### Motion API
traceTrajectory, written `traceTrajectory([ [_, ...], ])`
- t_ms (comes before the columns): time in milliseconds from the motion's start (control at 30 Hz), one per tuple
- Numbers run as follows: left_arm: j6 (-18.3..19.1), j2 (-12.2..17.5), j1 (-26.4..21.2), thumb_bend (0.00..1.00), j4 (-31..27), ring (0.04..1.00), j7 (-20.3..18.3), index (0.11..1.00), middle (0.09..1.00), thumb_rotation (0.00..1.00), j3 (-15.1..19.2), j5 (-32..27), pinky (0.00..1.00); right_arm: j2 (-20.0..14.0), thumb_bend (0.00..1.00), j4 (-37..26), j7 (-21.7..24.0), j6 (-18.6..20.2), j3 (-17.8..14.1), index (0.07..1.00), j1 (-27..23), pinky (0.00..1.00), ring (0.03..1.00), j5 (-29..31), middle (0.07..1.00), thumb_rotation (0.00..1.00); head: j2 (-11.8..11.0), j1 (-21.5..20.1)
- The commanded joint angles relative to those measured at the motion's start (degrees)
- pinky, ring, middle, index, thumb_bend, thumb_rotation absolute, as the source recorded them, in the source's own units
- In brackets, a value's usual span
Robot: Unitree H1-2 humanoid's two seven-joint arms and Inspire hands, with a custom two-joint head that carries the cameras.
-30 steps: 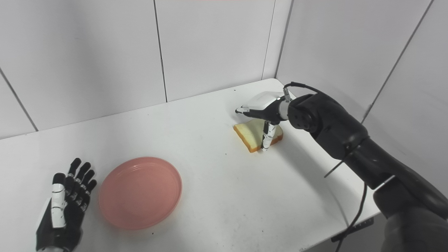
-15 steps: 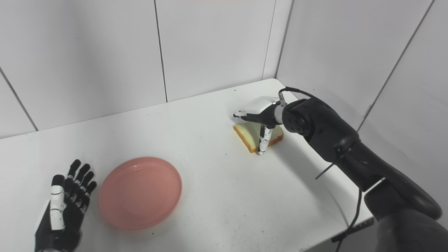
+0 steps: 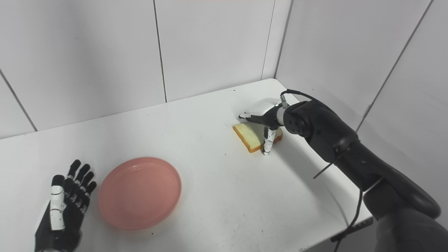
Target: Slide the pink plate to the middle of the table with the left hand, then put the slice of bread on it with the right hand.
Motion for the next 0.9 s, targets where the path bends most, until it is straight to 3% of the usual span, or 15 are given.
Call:
traceTrajectory([
  [0,-0.71,-0.27,-0.21,0.76,-1.15,0.994,-0.32,0.976,0.980,1.00,-0.30,-0.35,1.00,-1.31,0.99,-0.43,-1.66,-1.00,-0.92,1.000,-2.95,0.94,0.980,0.24,0.993,0.19,0.29,-0.10],
  [167,-0.66,-0.36,-0.17,0.75,-1.37,0.998,-0.16,0.979,0.983,1.00,-0.37,-0.14,1.00,-0.82,0.96,-0.02,-2.34,-0.41,-1.89,0.981,-2.56,0.87,0.950,1.80,0.982,0.16,0.37,-0.08],
  [267,-0.55,-0.34,-0.13,0.76,-1.50,0.995,-0.11,0.977,0.980,1.00,-0.45,0.02,1.00,-0.33,0.92,-0.14,-2.89,-0.23,-2.59,0.893,-2.14,0.77,0.915,3.05,0.954,0.10,0.50,-0.08],
  [367,-0.52,-0.43,-0.05,0.76,-1.56,0.995,-0.07,0.976,0.979,1.00,-0.46,-0.02,1.00,-0.10,0.90,0.10,-3.69,-0.69,-2.64,0.859,-1.78,0.73,0.886,3.54,0.931,0.09,0.65,-0.07],
  [533,-0.35,-0.42,-0.12,0.76,-1.74,0.996,-0.08,0.977,0.983,1.00,-0.43,-0.09,1.00,-0.42,0.87,0.78,-7.30,-3.72,-2.54,0.792,-1.02,0.69,0.810,4.22,0.838,0.09,0.65,-0.07],
  [633,-0.47,-0.50,-0.12,0.75,-1.80,0.996,-0.16,0.980,0.983,1.00,-0.34,-0.34,1.00,-0.41,0.84,1.63,-9.11,-5.28,-2.53,0.735,-0.71,0.63,0.710,4.47,0.746,0.10,0.65,-0.07],
  [833,0.31,-0.32,-0.16,0.75,-2.37,0.999,-0.09,0.985,0.987,1.00,-0.35,-0.24,1.00,-0.08,0.79,1.48,-9.06,-4.58,-2.43,0.656,-0.45,0.52,0.578,5.21,0.650,0.06,0.71,-0.01],
  [867,0.28,-0.29,-0.17,0.76,-2.35,0.999,-0.12,0.984,0.987,1.00,-0.36,-0.22,1.00,0.03,0.66,1.46,-9.11,-4.51,-2.60,0.577,-0.39,0.49,0.552,5.61,0.631,0.09,0.82,-0.06],
])
